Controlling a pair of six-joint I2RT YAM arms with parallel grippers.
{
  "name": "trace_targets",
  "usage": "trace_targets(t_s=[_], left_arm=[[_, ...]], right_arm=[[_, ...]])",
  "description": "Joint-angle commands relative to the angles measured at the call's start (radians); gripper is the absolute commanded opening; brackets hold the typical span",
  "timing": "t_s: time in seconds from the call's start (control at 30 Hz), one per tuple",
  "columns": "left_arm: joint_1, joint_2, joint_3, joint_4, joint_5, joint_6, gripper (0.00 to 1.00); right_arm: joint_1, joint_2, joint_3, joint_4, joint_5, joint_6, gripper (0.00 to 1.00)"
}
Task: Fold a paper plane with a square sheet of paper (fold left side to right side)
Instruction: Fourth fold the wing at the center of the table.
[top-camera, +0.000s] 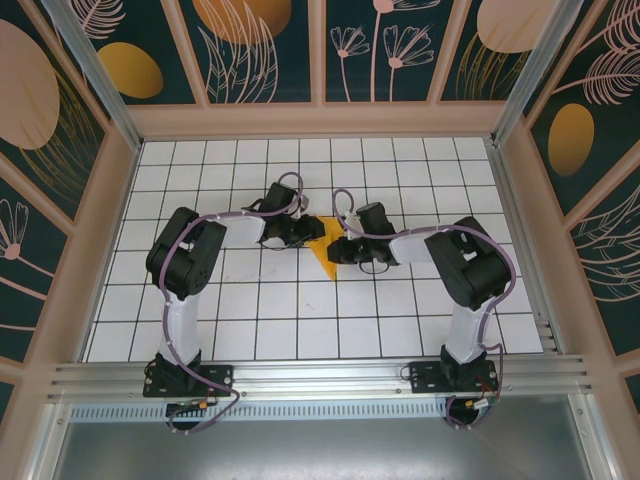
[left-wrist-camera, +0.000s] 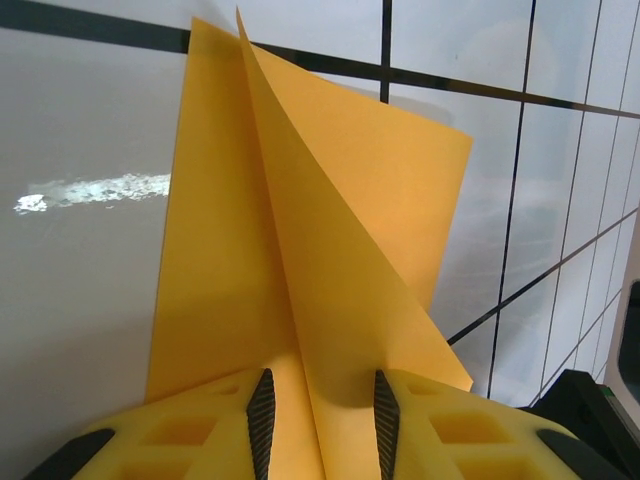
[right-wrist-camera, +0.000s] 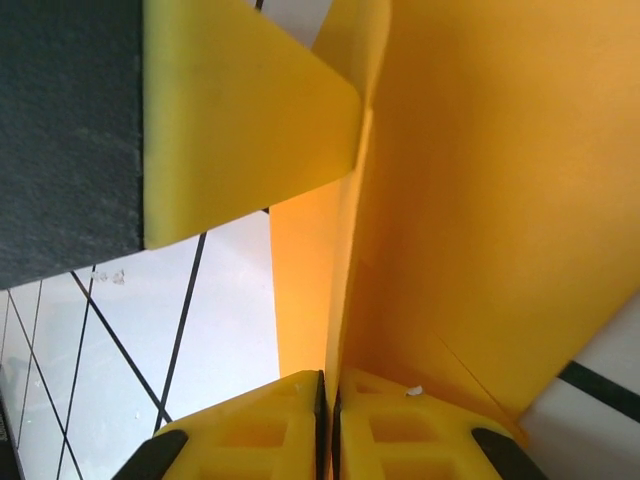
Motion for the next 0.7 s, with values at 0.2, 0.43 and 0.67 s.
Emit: trace_targets(t_s=[0.2, 0.43, 0.67], left_arm=[[-0.017, 0.091, 0.007, -0.100, -0.123, 0.058, 0.35], [-0.016, 0.089, 0.007, -0.098, -0.123, 0.059, 0.35], [-0.016, 0.086, 0.003, -0.092, -0.123, 0.055, 0.35]], right_arm=[[-0.020, 0.003, -0.017, 0.040, -0.049, 0.013, 0.19], [-0.023, 0.018, -0.015, 0.055, -0.071, 0.022, 0.20], [-0.035, -0.038, -0.013, 0.013, -0.040, 0.013, 0.33]])
